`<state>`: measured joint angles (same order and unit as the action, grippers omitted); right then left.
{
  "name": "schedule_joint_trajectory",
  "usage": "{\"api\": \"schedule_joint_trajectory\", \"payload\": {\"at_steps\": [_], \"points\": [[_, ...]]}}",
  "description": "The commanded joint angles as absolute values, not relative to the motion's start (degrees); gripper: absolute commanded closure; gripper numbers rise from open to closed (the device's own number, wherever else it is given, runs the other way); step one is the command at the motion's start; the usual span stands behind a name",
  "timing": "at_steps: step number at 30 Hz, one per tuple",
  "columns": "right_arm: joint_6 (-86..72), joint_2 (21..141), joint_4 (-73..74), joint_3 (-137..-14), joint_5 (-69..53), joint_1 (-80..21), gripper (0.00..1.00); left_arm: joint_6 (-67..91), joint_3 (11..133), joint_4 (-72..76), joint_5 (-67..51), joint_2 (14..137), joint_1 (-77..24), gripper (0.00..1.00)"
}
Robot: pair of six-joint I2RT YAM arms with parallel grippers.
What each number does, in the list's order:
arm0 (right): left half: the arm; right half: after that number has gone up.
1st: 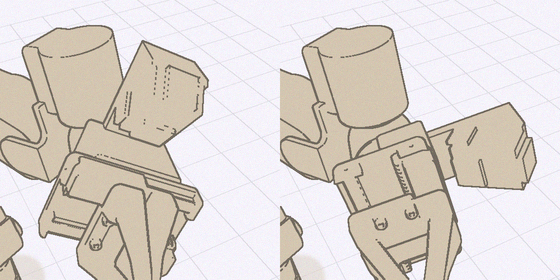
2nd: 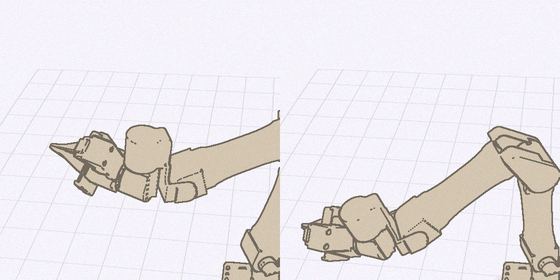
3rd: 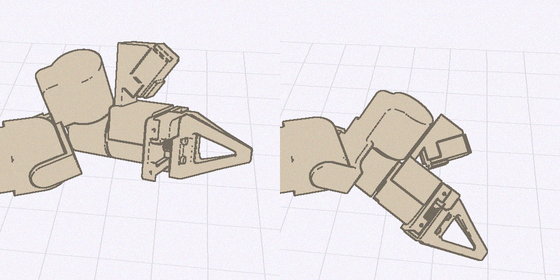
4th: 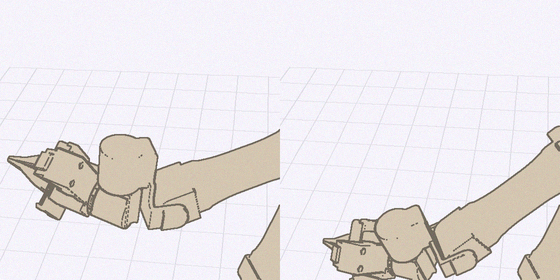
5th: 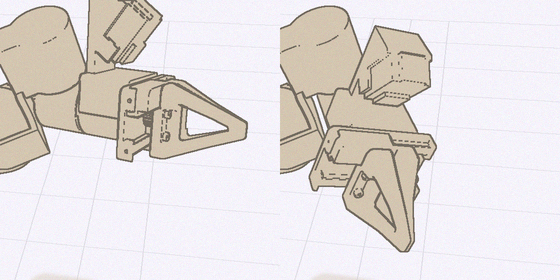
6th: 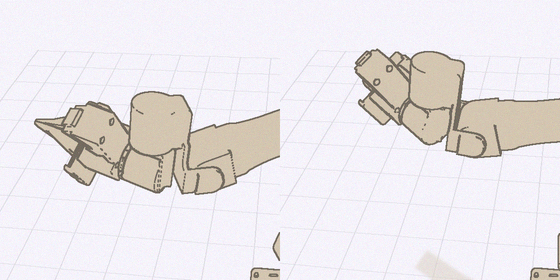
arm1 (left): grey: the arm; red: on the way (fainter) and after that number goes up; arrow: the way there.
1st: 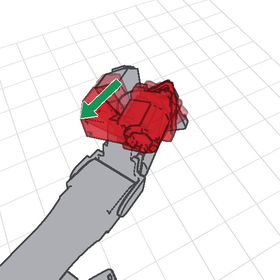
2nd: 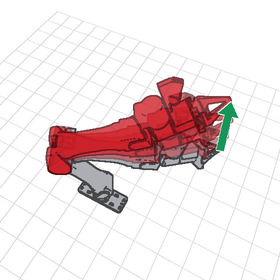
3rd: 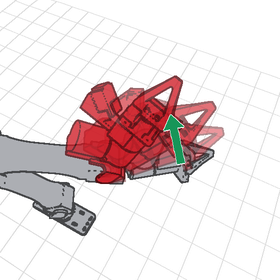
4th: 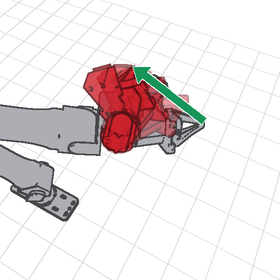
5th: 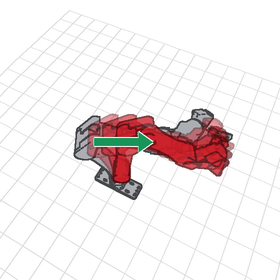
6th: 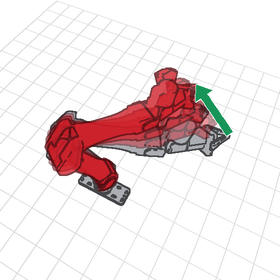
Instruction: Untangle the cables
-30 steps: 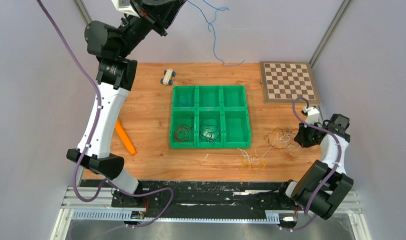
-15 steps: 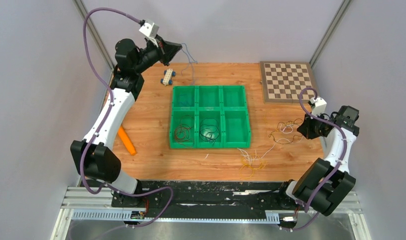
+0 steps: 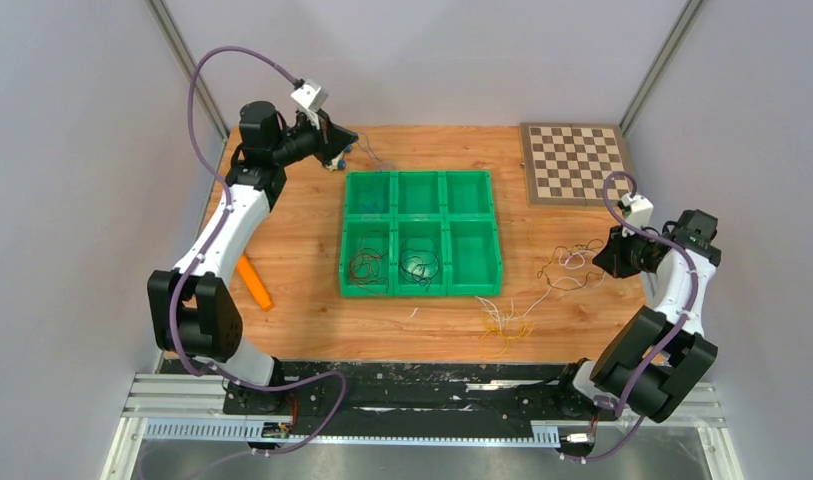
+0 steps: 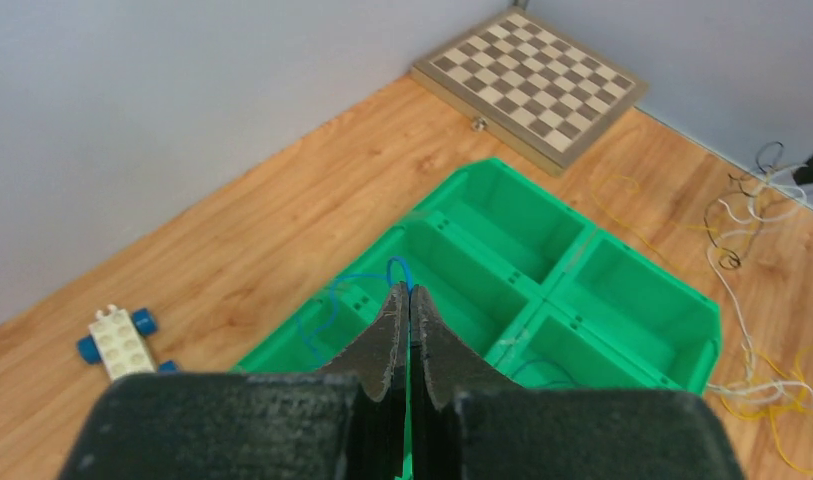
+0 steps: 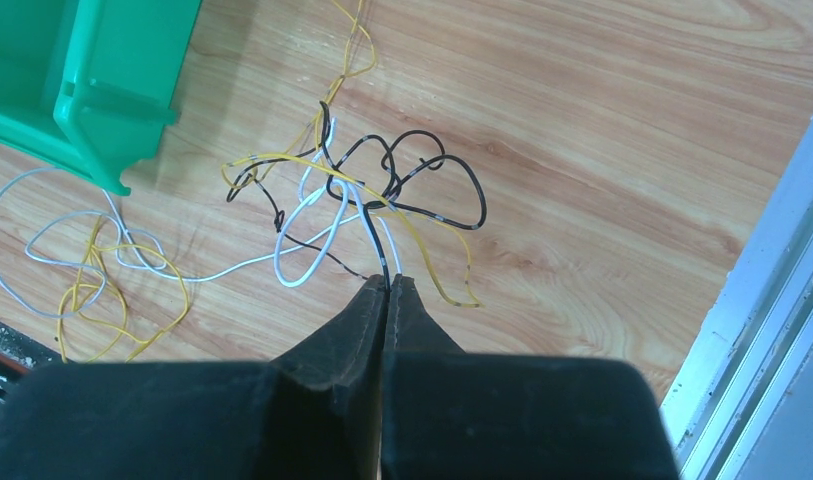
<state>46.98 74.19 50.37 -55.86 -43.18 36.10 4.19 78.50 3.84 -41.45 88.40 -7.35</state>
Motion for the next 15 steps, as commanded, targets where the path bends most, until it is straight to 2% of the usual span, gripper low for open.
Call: {"api": "schedule_joint_trajectory", "payload": {"at_steps": [1, 5, 10, 15], "points": [[47.84, 74.56, 50.57, -58.68, -44.5, 36.38, 1.0, 0.35, 76.23, -0.11, -47.63, 87.11, -7.29, 1.0], [48.63, 73.87, 50.96, -58.63, -44.2, 36.38, 1.0, -2.26, 71.88, -5.36, -49.49, 83.29, -7.2, 1.0], [48.7, 73.39, 51.19, -58.38, -44.89, 36.39, 1.0, -2.85, 69.13, -11.47, -45.7, 80.31, -7.2, 1.0], [47.48, 74.07, 51.22, -58.69, -45.66, 36.39, 1.0, 0.83, 73.74, -11.57, -28.72, 85.16, -7.39, 1.0]]}}
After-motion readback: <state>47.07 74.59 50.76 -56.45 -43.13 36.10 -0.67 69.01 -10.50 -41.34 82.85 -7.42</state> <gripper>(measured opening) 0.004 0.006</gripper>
